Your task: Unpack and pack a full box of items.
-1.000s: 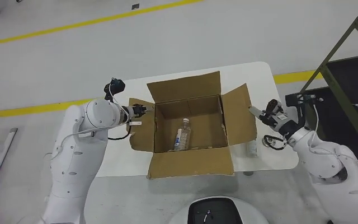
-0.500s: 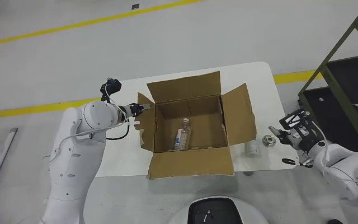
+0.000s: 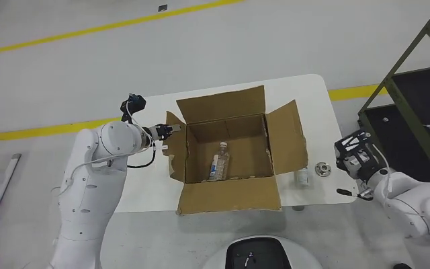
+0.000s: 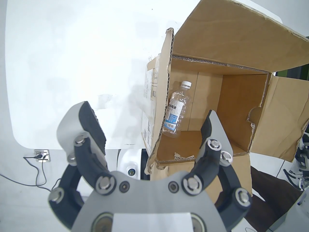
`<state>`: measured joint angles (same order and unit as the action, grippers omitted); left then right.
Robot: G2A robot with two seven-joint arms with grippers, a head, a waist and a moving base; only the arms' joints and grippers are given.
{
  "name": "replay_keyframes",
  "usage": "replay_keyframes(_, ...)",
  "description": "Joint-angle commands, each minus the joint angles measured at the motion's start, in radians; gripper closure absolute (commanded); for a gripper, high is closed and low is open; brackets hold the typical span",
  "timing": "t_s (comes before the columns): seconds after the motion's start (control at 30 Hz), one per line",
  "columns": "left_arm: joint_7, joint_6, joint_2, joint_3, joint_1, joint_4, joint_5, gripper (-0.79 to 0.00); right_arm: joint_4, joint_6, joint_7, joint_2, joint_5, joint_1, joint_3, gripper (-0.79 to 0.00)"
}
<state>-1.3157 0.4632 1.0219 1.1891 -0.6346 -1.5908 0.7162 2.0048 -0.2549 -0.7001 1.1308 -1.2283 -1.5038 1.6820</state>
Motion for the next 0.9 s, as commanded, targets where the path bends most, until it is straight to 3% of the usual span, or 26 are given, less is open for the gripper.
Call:
replay_keyframes(0.0, 0.000, 0.000, 0.000, 0.000, 0.000, 0.000, 0.000, -0.785, -0.015, 0.033, -0.070, 0.000, -0.022, 0.034, -0.020, 0.000)
replay_keyframes(0.17, 0.000, 0.000, 0.000, 0.000, 0.000, 0.000, 0.000, -0.785, -0.083, 0.064, -0.298, -0.002, -0.024, 0.169, -0.065, 0.000)
replay_keyframes(0.37, 0.000, 0.000, 0.000, 0.000, 0.000, 0.000, 0.000, -0.785, -0.207, -0.006, -0.523, -0.004, -0.044, 0.312, -0.173, 0.000)
replay_keyframes(0.7, 0.000, 0.000, 0.000, 0.000, 0.000, 0.000, 0.000, -0.785, -0.350, -0.048, -0.616, 0.000, -0.021, 0.432, -0.264, -0.009)
replay_keyframes(0.77, 0.000, 0.000, 0.000, 0.000, 0.000, 0.000, 0.000, -0.785, -0.356, -0.056, -0.627, 0.000, -0.012, 0.431, -0.277, -0.185)
replay_keyframes(0.83, 0.000, 0.000, 0.000, 0.000, 0.000, 0.000, 0.000, -0.785, -0.354, -0.062, -0.639, -0.001, -0.007, 0.425, -0.286, -0.292)
replay_keyframes(0.87, 0.000, 0.000, 0.000, 0.000, 0.000, 0.000, 0.000, -0.785, -0.353, -0.064, -0.646, -0.001, -0.009, 0.422, -0.289, -0.456)
